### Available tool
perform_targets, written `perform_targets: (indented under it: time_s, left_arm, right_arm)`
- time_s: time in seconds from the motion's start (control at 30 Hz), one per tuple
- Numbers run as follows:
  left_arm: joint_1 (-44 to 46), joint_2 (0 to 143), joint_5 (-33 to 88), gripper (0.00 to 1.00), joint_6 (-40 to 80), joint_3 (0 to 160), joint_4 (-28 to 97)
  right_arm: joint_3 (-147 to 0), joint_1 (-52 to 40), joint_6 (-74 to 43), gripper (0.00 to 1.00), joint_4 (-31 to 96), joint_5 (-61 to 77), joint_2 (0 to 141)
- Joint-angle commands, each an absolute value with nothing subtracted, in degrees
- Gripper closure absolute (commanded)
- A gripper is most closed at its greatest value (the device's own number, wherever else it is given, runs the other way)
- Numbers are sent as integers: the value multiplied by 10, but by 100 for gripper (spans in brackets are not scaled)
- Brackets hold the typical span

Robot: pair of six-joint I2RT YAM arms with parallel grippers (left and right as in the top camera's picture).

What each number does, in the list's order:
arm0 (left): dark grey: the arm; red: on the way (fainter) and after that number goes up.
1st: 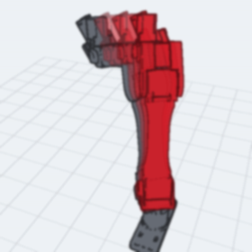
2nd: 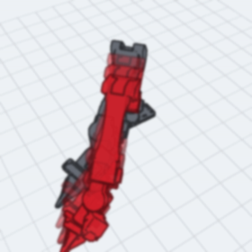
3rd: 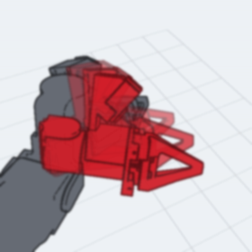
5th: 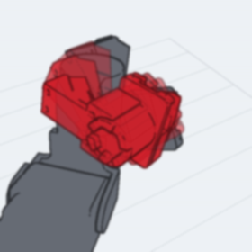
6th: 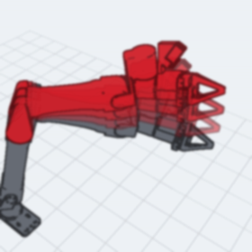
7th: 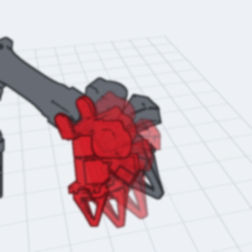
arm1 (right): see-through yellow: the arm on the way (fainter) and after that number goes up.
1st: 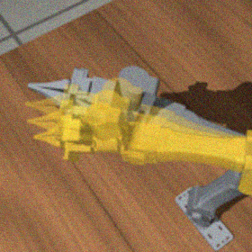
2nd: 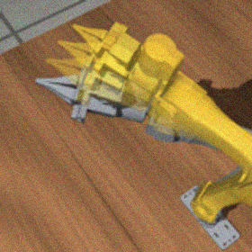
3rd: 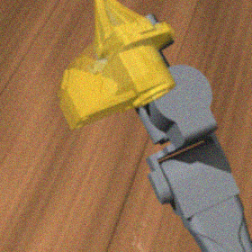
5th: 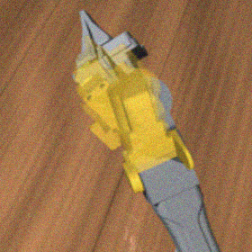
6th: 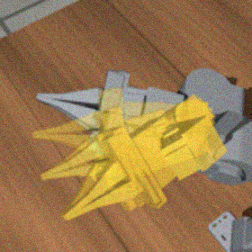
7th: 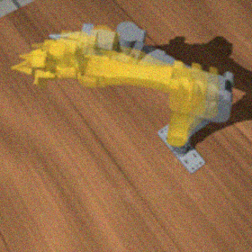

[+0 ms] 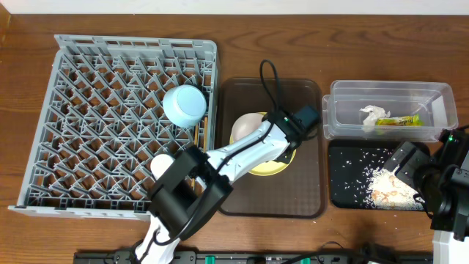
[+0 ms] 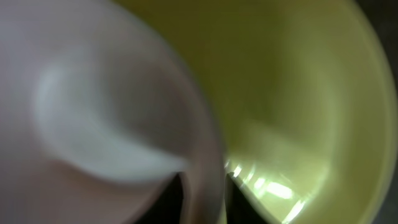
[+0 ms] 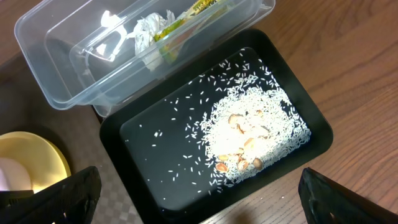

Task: Sort waste into correct bins and load items into the dishwasher
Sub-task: 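Carry the pink bowl with the left gripper into the dish rack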

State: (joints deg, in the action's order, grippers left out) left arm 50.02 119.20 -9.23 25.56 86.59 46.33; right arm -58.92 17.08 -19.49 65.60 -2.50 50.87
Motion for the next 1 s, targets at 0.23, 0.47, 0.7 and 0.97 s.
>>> perform_targets:
  time_s: [0.23, 0.47, 0.7, 0.97]
  left_arm:
    - [500, 1181, -108, 92, 251, 868, 462]
    - [498, 1056, -98, 93, 251, 877, 466]
    - [444, 892, -47, 92, 236, 877, 502]
    - [234, 787, 202, 92, 160, 877, 520]
  right_arm:
    - [-596, 172, -199, 1, 657, -28, 506]
    - [-596, 172, -199, 1, 657, -28, 506]
    - [-596, 172, -199, 1, 657, -28, 506]
    - [-596, 172, -199, 1, 657, -28, 506]
